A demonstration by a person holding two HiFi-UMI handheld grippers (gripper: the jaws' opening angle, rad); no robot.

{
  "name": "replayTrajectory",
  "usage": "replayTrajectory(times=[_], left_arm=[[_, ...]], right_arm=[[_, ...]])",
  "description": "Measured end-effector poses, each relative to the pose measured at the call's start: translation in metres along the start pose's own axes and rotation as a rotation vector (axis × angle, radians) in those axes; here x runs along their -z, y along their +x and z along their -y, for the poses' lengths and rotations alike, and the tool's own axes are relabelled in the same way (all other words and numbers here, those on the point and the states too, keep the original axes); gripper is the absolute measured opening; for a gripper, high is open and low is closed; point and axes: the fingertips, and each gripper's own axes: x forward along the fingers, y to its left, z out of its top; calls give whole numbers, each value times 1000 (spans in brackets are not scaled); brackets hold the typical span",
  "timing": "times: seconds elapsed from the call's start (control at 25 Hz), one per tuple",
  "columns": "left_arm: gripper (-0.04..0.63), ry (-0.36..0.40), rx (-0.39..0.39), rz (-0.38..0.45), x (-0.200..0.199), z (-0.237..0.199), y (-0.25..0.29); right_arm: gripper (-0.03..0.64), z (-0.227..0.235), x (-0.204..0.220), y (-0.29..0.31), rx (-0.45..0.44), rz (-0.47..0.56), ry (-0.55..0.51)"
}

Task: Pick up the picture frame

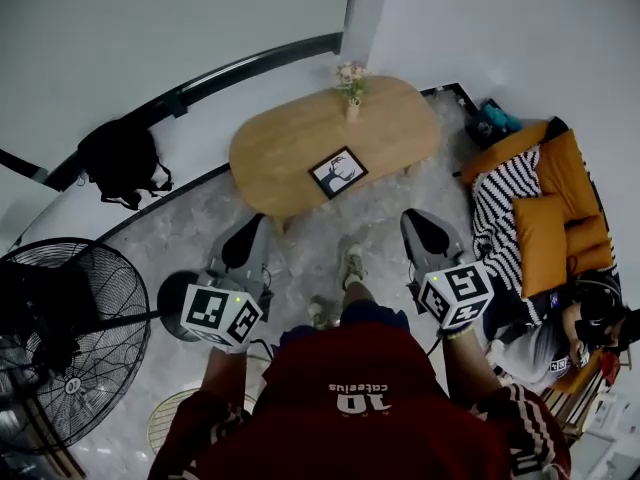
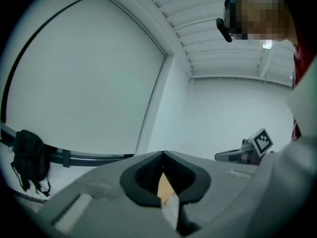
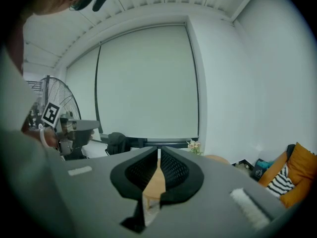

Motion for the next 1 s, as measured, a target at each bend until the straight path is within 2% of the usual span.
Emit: replayTrajectory(times=[0.24,0.48,0.76,0.88,1.0], left_arm=[[3,1,-7,-14,0,-11,21],[3,51,-14,-21,-15,-21,56],[3,76,-20,-23,-38,-34,95],[3,69,-20,-32,-31,-41,108],[3,61,-22,-46,-23,-46,120]], right_arm=[[18,14,2,31,-19,-8,3],[35,35,-10,64,-50,25,7],[162,64,-15,113,-50,12,14],[186,76,2,133,-40,-13,44],[194,98,42,160,-12,-89,102]])
